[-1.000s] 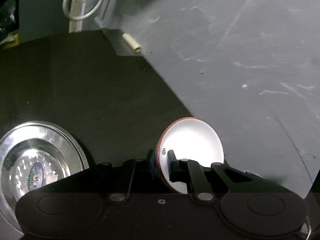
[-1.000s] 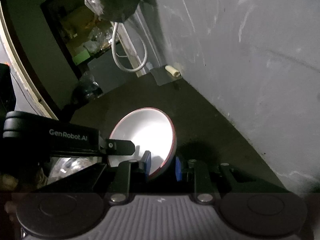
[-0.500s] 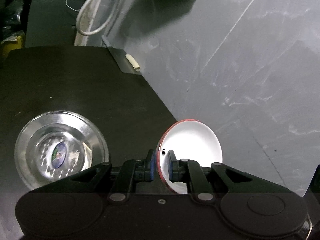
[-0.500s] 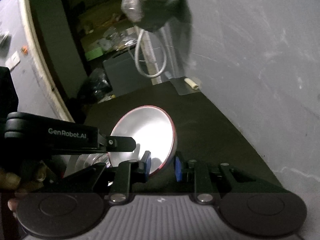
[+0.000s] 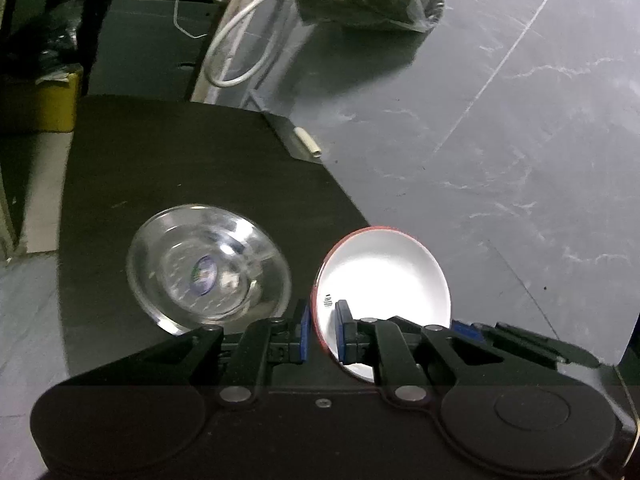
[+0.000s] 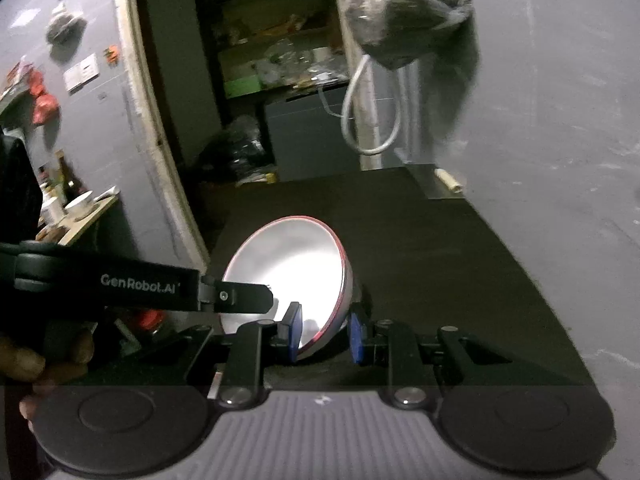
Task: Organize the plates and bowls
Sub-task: 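Lift the second white bowl with the left gripper and carry it over the bowl stack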
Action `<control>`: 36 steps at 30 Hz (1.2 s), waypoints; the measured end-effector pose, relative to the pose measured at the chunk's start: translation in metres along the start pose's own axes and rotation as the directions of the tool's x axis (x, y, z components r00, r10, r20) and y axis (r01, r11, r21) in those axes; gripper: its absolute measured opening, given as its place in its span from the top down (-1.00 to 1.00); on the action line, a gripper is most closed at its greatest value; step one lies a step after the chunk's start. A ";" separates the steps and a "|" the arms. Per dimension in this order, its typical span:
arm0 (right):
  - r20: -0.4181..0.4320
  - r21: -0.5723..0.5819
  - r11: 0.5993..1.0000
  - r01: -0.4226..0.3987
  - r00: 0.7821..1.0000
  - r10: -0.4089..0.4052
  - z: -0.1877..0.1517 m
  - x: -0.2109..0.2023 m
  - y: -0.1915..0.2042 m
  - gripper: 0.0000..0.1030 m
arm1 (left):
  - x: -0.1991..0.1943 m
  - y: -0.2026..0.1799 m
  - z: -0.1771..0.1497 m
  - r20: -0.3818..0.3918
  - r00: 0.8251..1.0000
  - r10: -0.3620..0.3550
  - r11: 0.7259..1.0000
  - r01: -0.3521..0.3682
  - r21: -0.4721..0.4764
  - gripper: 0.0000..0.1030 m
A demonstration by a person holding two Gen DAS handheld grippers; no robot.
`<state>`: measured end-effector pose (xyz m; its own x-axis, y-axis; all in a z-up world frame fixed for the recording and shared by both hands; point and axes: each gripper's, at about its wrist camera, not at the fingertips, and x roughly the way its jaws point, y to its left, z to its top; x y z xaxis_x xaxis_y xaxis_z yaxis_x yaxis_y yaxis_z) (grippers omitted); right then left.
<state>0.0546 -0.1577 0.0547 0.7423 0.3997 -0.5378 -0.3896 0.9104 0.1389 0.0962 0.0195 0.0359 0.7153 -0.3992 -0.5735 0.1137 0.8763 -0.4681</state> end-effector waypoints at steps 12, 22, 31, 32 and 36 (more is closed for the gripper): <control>-0.113 -0.101 0.990 -0.095 0.990 0.084 0.001 0.008 0.044 0.47 | -0.034 0.034 -0.013 -0.007 0.999 0.033 0.994 -0.034 -0.107 0.76; -0.282 -0.168 0.968 -0.185 0.950 0.132 -0.009 0.026 0.058 0.47 | -0.026 0.057 -0.034 -0.149 0.986 0.076 0.966 -0.110 -0.235 0.76; -0.379 -0.177 0.953 -0.246 0.911 0.165 -0.016 0.042 0.056 0.47 | -0.013 0.060 -0.043 -0.254 0.960 0.121 0.955 -0.182 -0.235 0.76; -0.381 -0.178 0.951 -0.252 0.909 0.170 -0.016 0.043 0.056 0.47 | -0.013 0.059 -0.044 -0.261 0.957 0.124 0.956 -0.186 -0.229 0.76; -0.404 -0.164 0.950 -0.266 0.896 0.181 -0.016 0.050 0.052 0.47 | -0.009 0.056 -0.047 -0.295 0.946 0.134 0.957 -0.200 -0.208 0.75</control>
<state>0.0622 -0.0925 0.0215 0.3743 0.4805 -0.7931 -0.6569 0.7411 0.1389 0.0643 0.0597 -0.0167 0.4885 -0.3401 -0.8035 -0.1780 0.8627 -0.4734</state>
